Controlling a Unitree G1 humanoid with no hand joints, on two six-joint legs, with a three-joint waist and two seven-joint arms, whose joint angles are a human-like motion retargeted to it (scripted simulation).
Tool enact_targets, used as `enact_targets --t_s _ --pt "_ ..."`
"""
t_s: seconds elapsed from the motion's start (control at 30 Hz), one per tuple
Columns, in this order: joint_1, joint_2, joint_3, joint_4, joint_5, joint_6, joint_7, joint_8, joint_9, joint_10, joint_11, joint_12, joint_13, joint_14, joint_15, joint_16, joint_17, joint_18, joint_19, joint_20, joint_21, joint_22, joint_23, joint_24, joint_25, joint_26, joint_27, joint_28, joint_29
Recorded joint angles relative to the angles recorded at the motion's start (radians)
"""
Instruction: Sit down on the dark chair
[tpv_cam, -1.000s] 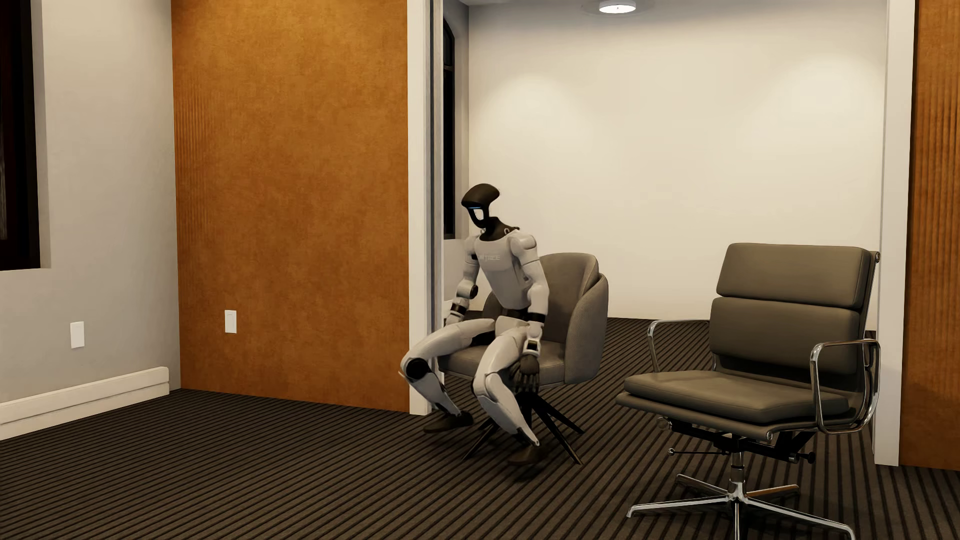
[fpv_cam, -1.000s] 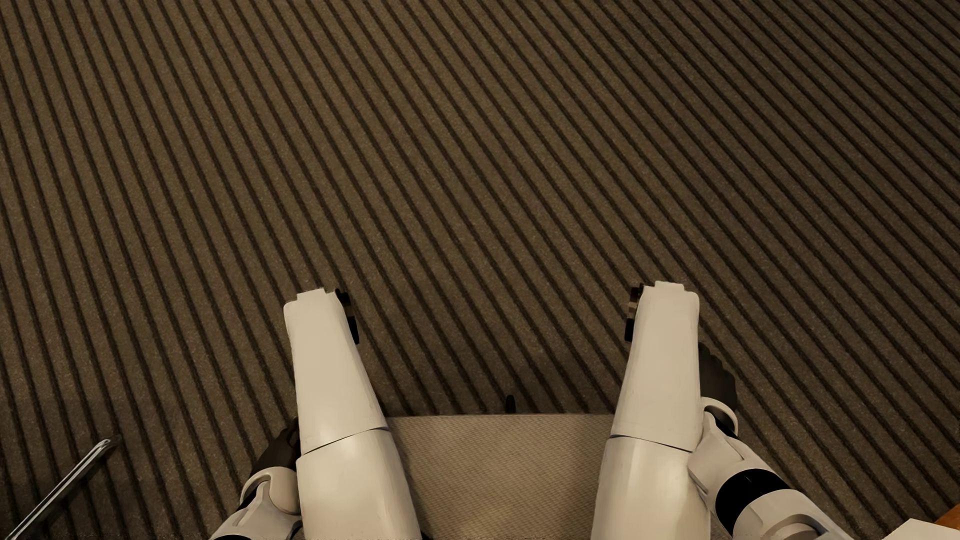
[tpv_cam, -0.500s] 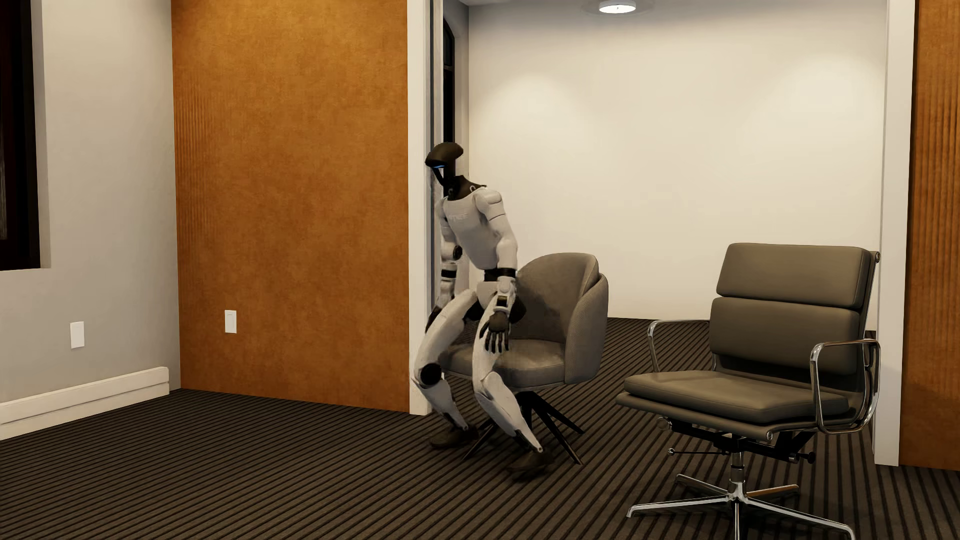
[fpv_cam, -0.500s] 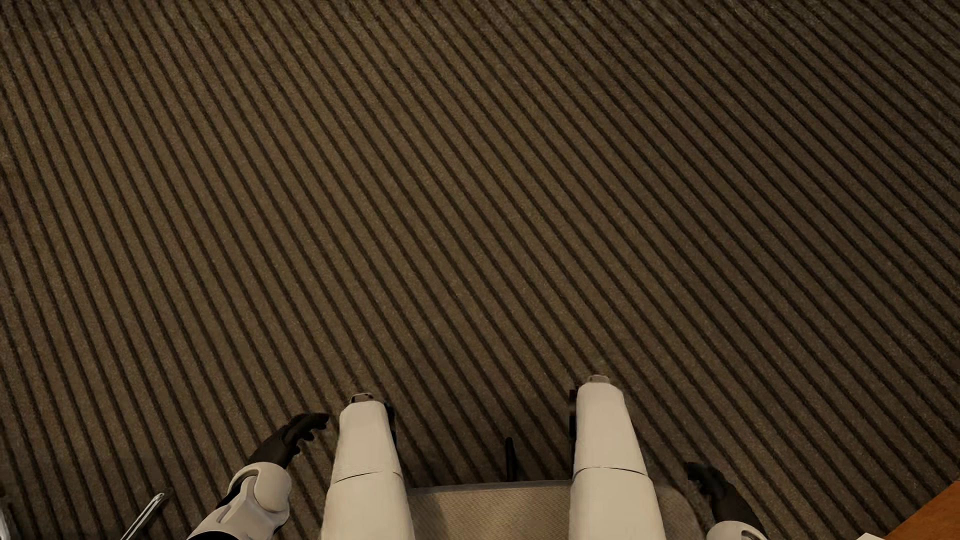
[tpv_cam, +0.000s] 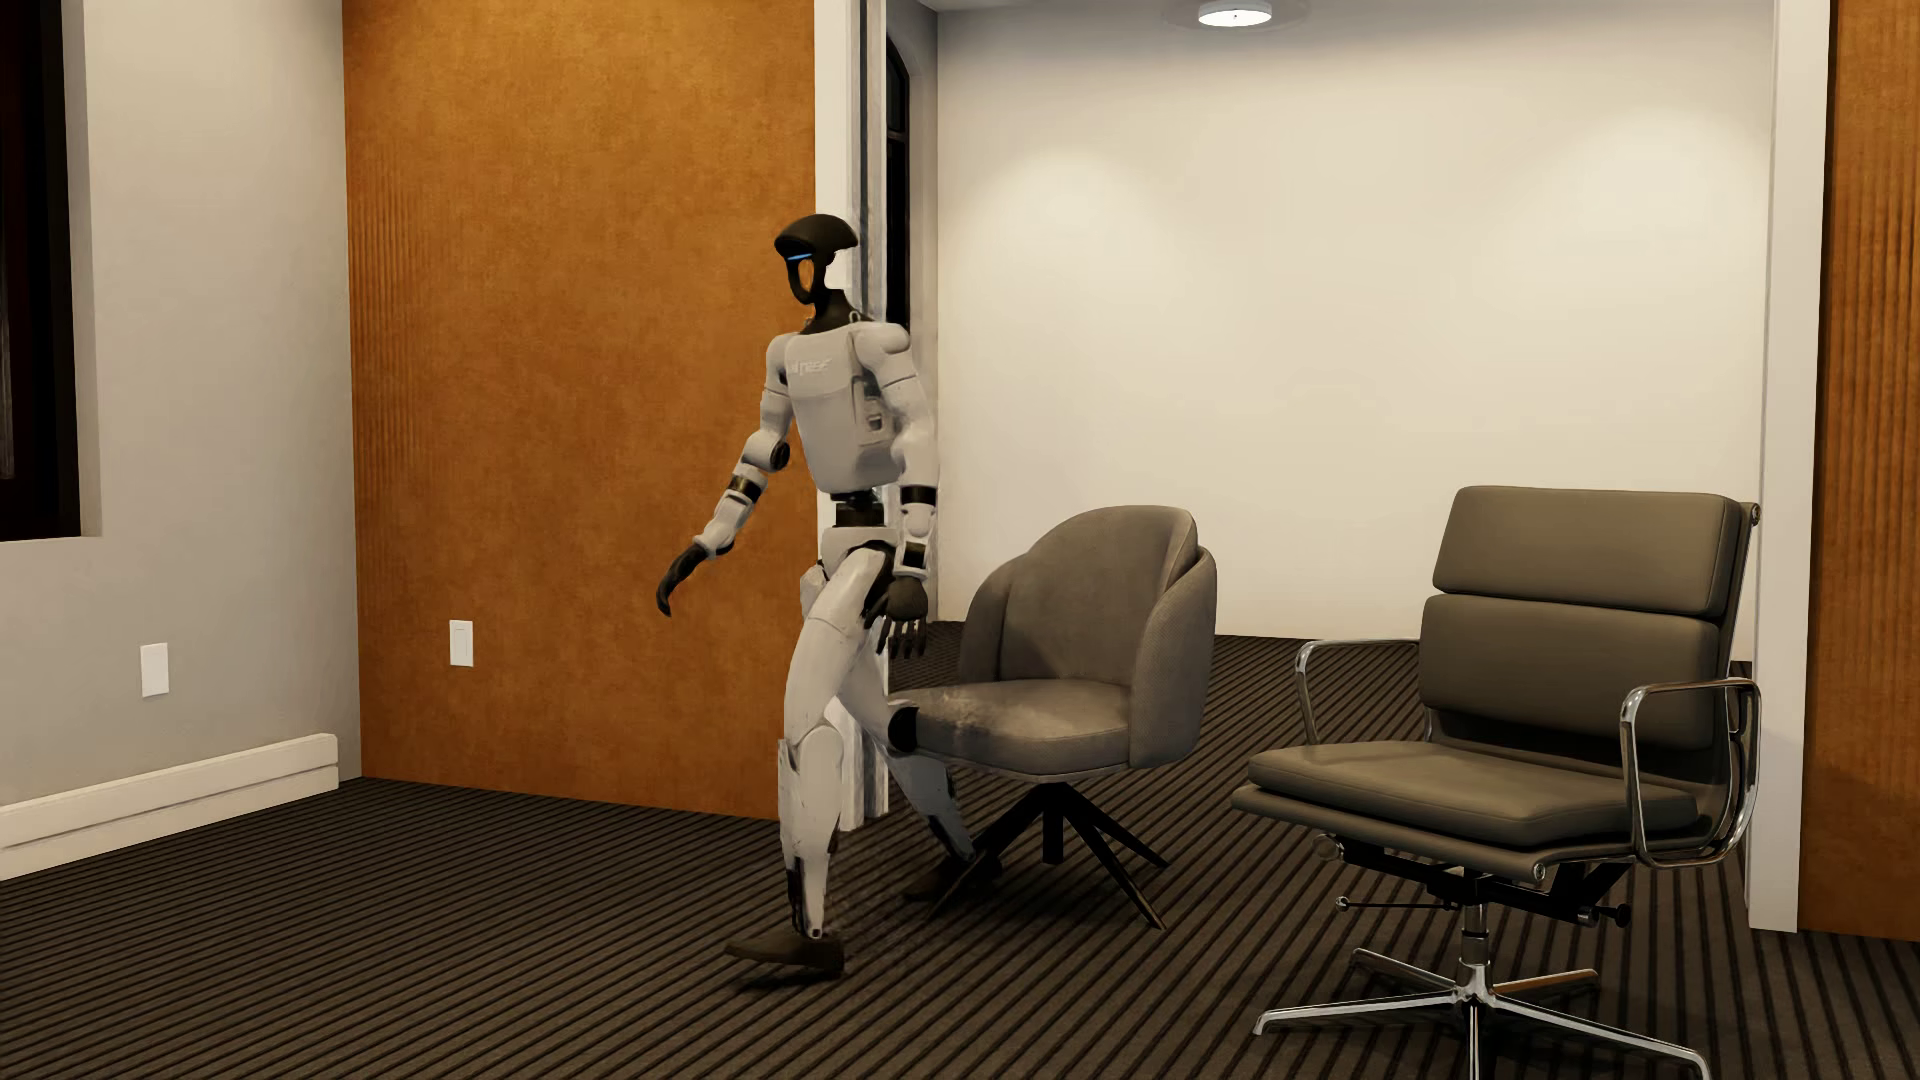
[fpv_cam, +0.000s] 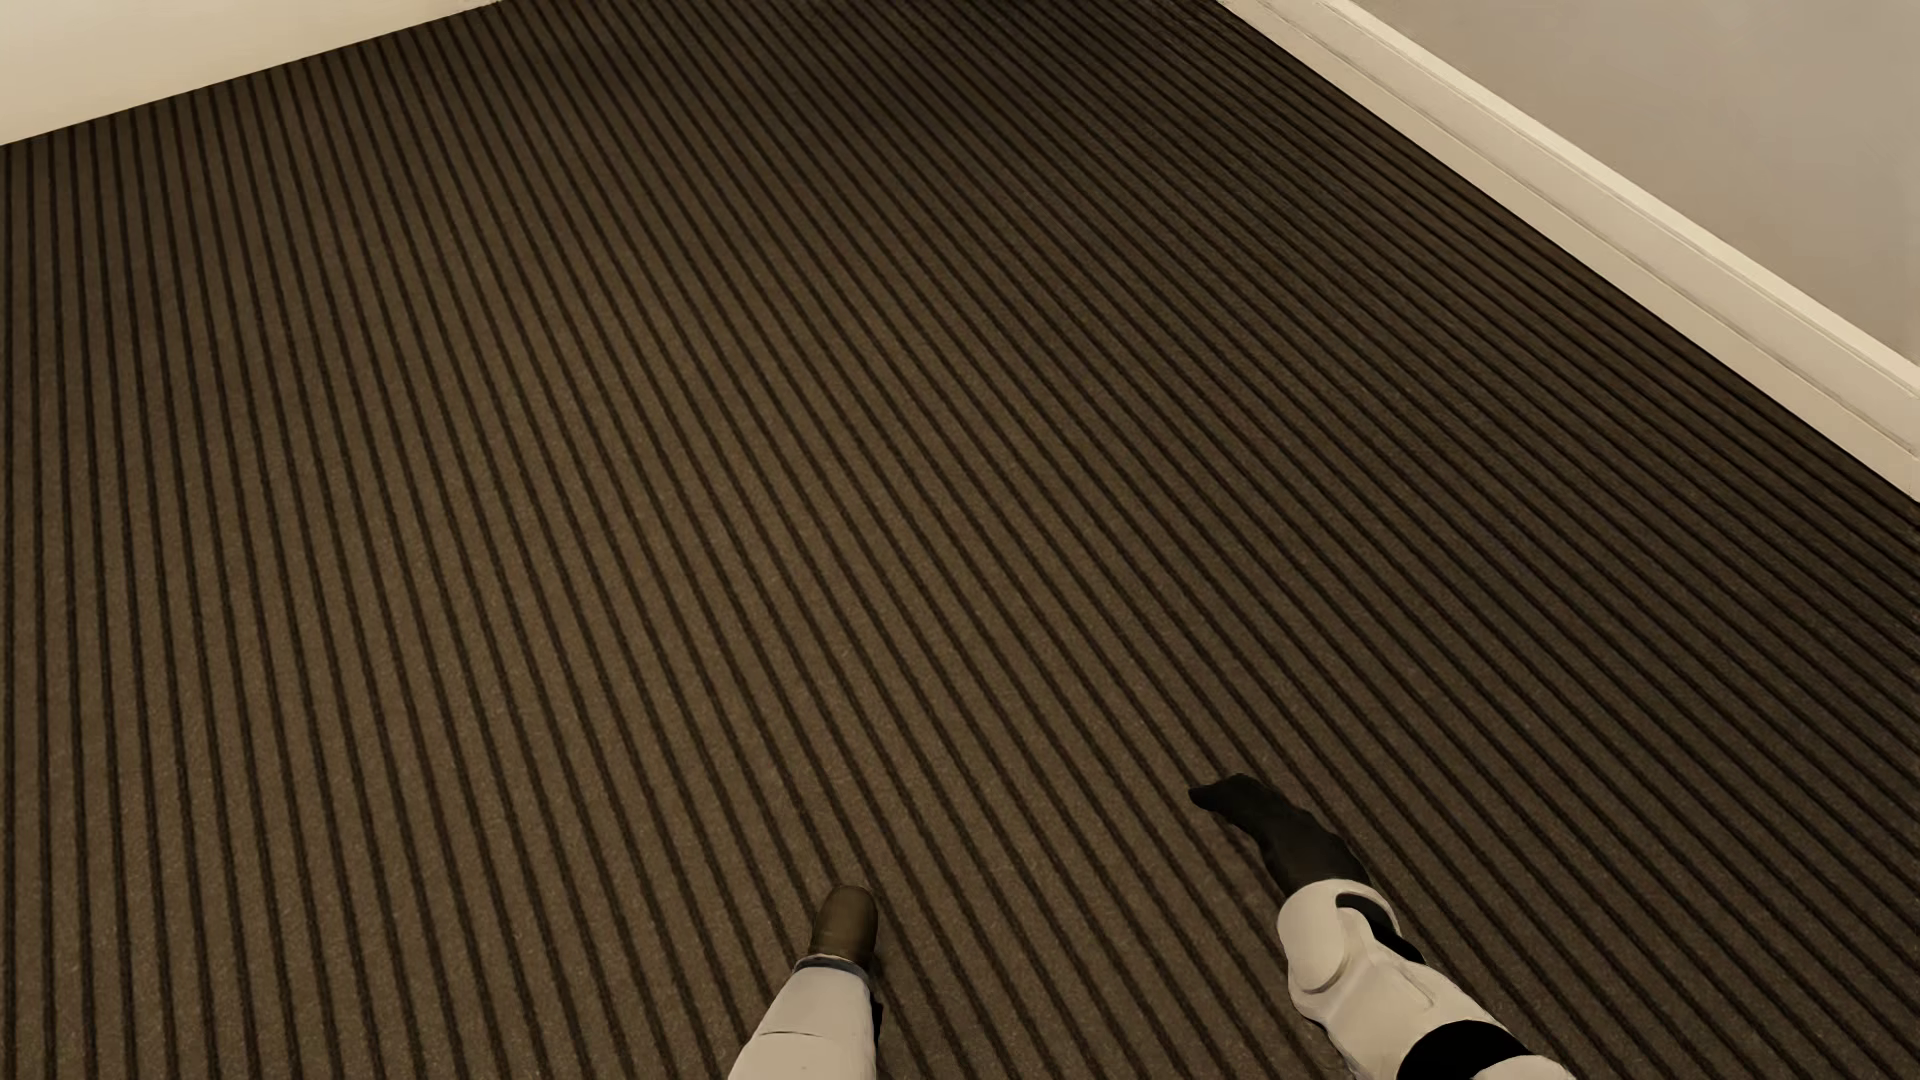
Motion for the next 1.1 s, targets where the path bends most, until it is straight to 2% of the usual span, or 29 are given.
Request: enact_targets --t_s 0.07,0.1,0.17,0.2,0.23,0.27,0.3,0.37,0.43,0.47,0.5,0.53,0.57,0.6,0.63,0.67,0.7,0.73,0.77,0.8,0.83,0.87,0.9,0.93,0.97,1.0,1.03,1.07,1.1 --pt "0.021 0.058 0.016 0.004 -0.027 0.002 0.013 -0.018 -0.021 -0.02 0.016 0.046 -0.014 0.022 0.038 -0.014 0.008 -0.006 0.061 0.017 0.018 0.0 -0.017 -0.001 0.006 0.015 0.008 0.021 -0.032" --pt "0.024 0.054 0.013 -0.003 -0.039 -0.006 0.015 -0.013 -0.026 0.036 0.085 0.059 -0.01 0.045 0.061 -0.013 0.011 -0.003 0.062 0.031 0.016 0.006 -0.011 0.007 0.008 0.011 0.017 0.02 -0.036" --pt "0.078 -0.025 -0.002 -0.038 -0.076 -0.034 -0.005 0.031 -0.028 0.099 0.392 0.064 0.063 0.016 0.144 0.01 0.013 -0.017 0.119 -0.02 -0.033 0.016 0.001 0.001 0.034 0.003 0.028 0.004 -0.041" --pt "0.169 -0.086 -0.023 -0.078 -0.09 -0.032 -0.006 0.07 -0.013 0.071 0.589 0.05 0.106 -0.006 0.268 0.013 0.003 0.05 0.165 -0.018 -0.043 0.022 0.021 0.0 0.05 -0.015 0.015 -0.005 -0.022" --pt "0.238 -0.202 -0.048 -0.097 -0.089 -0.036 0.005 0.08 -0.008 0.051 0.794 0.025 0.138 -0.036 0.463 0.037 0.0 0.116 0.192 -0.013 -0.06 0.013 0.043 -0.004 0.062 -0.02 0.011 -0.01 -0.001" --pt "0.328 -0.28 -0.078 -0.097 -0.075 -0.028 -0.002 0.085 0.005 0.004 0.954 -0.001 0.18 -0.055 0.416 0.061 0.005 0.129 0.181 -0.016 -0.081 0.005 0.071 -0.002 0.067 -0.008 0.027 -0.039 0.03" --pt "0.417 -0.382 -0.099 -0.094 -0.073 -0.016 0.032 0.096 0.023 -0.026 1.105 -0.03 0.225 -0.091 0.295 0.083 0.008 0.149 0.135 -0.035 -0.096 -0.005 0.108 0.008 0.074 -0.008 0.041 -0.041 0.021" --pt "0.587 -0.58 -0.152 -0.075 -0.039 0.017 0.064 0.128 0.031 -0.112 1.204 -0.1 0.298 -0.157 0.166 0.123 0.019 0.143 0.149 -0.107 -0.168 -0.002 0.201 0.004 0.102 0.02 0.059 -0.047 0.029" --pt "0.749 -0.739 -0.201 -0.054 -0.015 0.036 0.086 0.173 0.031 -0.201 1.051 -0.166 0.389 -0.207 0.145 0.151 0.017 0.118 0.188 -0.165 -0.213 -0.021 0.235 -0.031 0.108 0.015 0.055 -0.015 0.019" --pt "0.828 -0.798 -0.22 -0.057 -0.012 0.033 0.104 0.191 0.036 -0.26 0.885 -0.203 0.409 -0.229 0.145 0.173 0.019 0.112 0.189 -0.164 -0.262 -0.049 0.217 -0.026 0.1 0.004 0.08 -0.052 0.088" --pt "0.911 -0.803 -0.231 -0.049 -0.001 0.036 0.119 0.195 0.023 -0.319 0.636 -0.224 0.461 -0.238 0.199 0.18 0.016 0.085 0.179 -0.179 -0.267 -0.061 0.216 -0.029 0.116 -0.003 0.035 -0.026 0.034" --pt "0.952 -0.78 -0.234 -0.035 0.014 0.047 0.134 0.173 0.013 -0.323 0.337 -0.25 0.48 -0.265 0.238 0.179 0.01 0.056 0.137 -0.192 -0.305 -0.081 0.222 -0.031 0.114 -0.016 0.039 -0.024 0.07" --pt "0.973 -0.766 -0.238 -0.027 0.006 0.044 0.16 0.144 -0.013 -0.288 0.099 -0.259 0.509 -0.309 0.298 0.184 0.011 0.036 0.107 -0.199 -0.328 -0.097 0.227 -0.014 0.121 -0.026 0.038 -0.02 0.049" --pt "1.006 -0.752 -0.236 -0.022 -0.009 0.05 0.173 0.127 -0.037 -0.271 -0.041 -0.253 0.546 -0.331 0.343 0.177 0.0 0.008 0.127 -0.214 -0.336 -0.123 0.22 -0.02 0.15 -0.028 0.029 -0.022 0.041" --pt "1.039 -0.765 -0.246 -0.007 -0.016 0.055 0.173 0.146 -0.039 -0.226 0.037 -0.241 0.561 -0.338 0.311 0.176 -0.001 -0.016 0.144 -0.199 -0.367 -0.137 0.221 -0.002 0.133 -0.047 0.023 -0.037 0.036" --pt "1.06 -0.779 -0.259 0.007 0.006 0.059 0.169 0.161 -0.036 -0.159 0.13 -0.228 0.561 -0.33 0.391 0.183 -0.01 -0.032 0.152 -0.185 -0.338 -0.14 0.233 0.025 0.145 -0.029 0.032 -0.046 0.06" --pt "1.071 -0.778 -0.258 0.051 0.029 0.075 0.159 0.154 -0.056 -0.046 0.237 -0.155 0.573 -0.303 0.451 0.159 -0.009 -0.064 0.16 -0.149 -0.343 -0.156 0.257 -0.016 0.138 -0.018 0.054 -0.018 0.038" --pt "1.026 -0.751 -0.256 0.063 0.063 0.069 0.13 0.22 -0.059 0.134 0.304 -0.116 0.55 -0.193 0.426 0.156 0.003 -0.102 0.12 -0.136 -0.295 -0.125 0.295 0.014 0.126 -0.002 0.064 -0.045 0.058" --pt "0.919 -0.67 -0.242 0.091 0.079 0.061 0.098 0.211 -0.049 0.38 0.302 -0.07 0.515 -0.018 0.388 0.149 0.025 -0.137 0.051 -0.136 -0.294 -0.107 0.303 0.012 0.098 0.006 0.068 -0.018 0.031" --pt "0.769 -0.596 -0.215 0.096 0.077 0.058 0.096 0.149 -0.046 0.617 0.289 -0.036 0.481 0.194 0.379 0.143 0.022 -0.132 0.03 -0.141 -0.313 -0.103 0.296 0.031 0.054 0.043 0.09 -0.019 0.033" --pt "0.626 -0.525 -0.18 0.1 0.079 0.067 0.088 0.139 -0.031 0.825 0.263 -0.029 0.445 0.084 0.309 0.127 0.017 -0.094 -0.018 -0.142 -0.298 -0.087 0.252 0.066 0.045 0.05 0.058 -0.031 0.016" --pt "0.501 -0.468 -0.142 0.09 0.067 0.042 0.065 0.131 -0.019 0.943 0.254 -0.012 0.391 -0.018 0.271 0.123 0.012 -0.092 0.012 -0.136 -0.248 -0.088 0.227 0.086 0.037 0.048 0.054 -0.04 0.017" --pt "0.403 -0.372 -0.112 0.075 0.057 0.021 0.058 0.12 0.0 0.983 0.216 0.024 0.337 -0.048 0.223 0.117 0.007 -0.125 -0.001 -0.115 -0.19 -0.104 0.197 0.109 0.032 0.05 0.047 -0.045 0.031" --pt "0.279 -0.304 -0.081 0.086 0.047 0.014 0.031 0.109 0.0 0.98 0.17 0.032 0.274 -0.087 0.198 0.099 0.002 -0.142 -0.021 -0.094 -0.155 -0.084 0.17 0.121 0.031 0.053 0.058 -0.063 0.037" --pt "0.17 -0.233 -0.054 0.089 0.034 0.016 0.01 0.083 0.003 0.91 0.123 0.045 0.207 -0.1 0.19 0.072 -0.02 -0.171 0.003 -0.069 -0.127 -0.077 0.136 0.102 0.015 0.044 0.031 -0.059 0.025" --pt "0.11 -0.152 -0.035 0.088 0.028 0.013 -0.004 0.06 0.007 0.756 0.08 0.064 0.152 -0.115 0.161 0.057 -0.035 -0.18 0.01 -0.06 -0.105 -0.072 0.092 0.117 0.004 0.03 0.011 -0.074 0.041" --pt "0.079 -0.088 -0.025 0.09 0.024 0.012 -0.007 0.048 -0.002 0.526 0.06 0.084 0.098 -0.08 0.13 0.045 -0.044 -0.165 0.017 -0.04 -0.08 -0.067 0.059 0.121 0.0 0.024 0.006 -0.082 0.042" --pt "0.089 -0.031 -0.016 0.074 -0.005 0.016 0.01 0.058 -0.011 0.251 0.059 0.105 0.058 -0.032 0.1 0.021 -0.047 -0.133 0.06 -0.026 -0.046 -0.05 0.041 0.111 0.01 0.009 -0.008 -0.088 0.024" --pt "0.13 0.046 -0.014 0.042 0.003 0.021 0.056 0.039 -0.008 -0.042 0.004 0.114 0.013 0.012 0.102 0.007 -0.045 -0.051 0.065 -0.008 -0.032 -0.043 0.016 0.11 0.01 0.006 -0.01 -0.06 0.007"
